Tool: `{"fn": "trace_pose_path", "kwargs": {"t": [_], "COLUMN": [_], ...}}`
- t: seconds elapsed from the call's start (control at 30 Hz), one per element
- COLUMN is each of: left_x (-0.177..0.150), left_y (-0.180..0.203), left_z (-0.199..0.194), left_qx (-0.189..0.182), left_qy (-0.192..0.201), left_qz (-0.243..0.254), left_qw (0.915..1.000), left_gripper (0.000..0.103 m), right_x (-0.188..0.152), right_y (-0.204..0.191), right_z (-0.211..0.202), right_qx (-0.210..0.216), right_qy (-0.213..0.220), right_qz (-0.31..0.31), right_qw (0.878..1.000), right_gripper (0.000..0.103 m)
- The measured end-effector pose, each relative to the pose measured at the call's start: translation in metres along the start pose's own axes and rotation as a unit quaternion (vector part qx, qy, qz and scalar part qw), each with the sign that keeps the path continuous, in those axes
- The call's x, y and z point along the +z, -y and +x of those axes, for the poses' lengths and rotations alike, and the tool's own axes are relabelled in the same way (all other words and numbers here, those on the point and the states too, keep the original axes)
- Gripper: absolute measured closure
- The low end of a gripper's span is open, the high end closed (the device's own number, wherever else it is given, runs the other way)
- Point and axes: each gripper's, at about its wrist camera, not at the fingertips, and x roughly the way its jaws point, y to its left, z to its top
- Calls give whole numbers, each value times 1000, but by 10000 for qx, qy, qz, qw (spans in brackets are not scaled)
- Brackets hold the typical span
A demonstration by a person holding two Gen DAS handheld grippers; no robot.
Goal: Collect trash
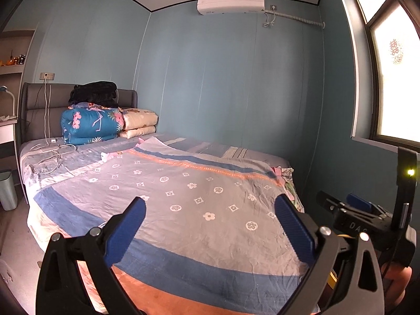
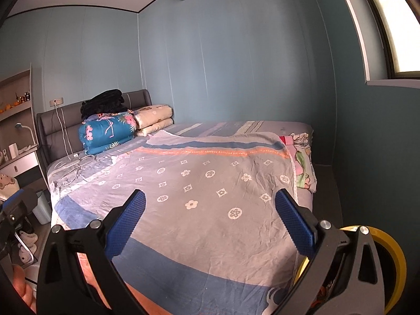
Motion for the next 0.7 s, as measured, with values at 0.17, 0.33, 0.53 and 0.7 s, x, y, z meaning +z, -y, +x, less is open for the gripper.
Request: {"fn": "trace_pose_path", "kwargs": {"t": [0.17,0.33,0.53,0.7], "left_x": [-2,-4,-7,-9], "left_y": [4,4,2,2], "left_z": [0,1,2,1], "left_qx": [27,7,-6,-6], "left_qy": [-21,-30,-71,-59], "left_qz": [-20,-14,-41,-24], "left_qw": [10000,10000,10000,10000], "left_gripper": [8,8,8,8], "right_x": [-3,-8,-11,-13], "right_y": [1,2,1,0], "right_z": [3,5,9,11], "right_qx": [46,19,3,8], "right_qy": [-93,-171,-233,-262], "right_qz": [35,54,44,27], "right_qw": [9999,9998,9997,9997], "right_gripper": [8,8,8,8]}}
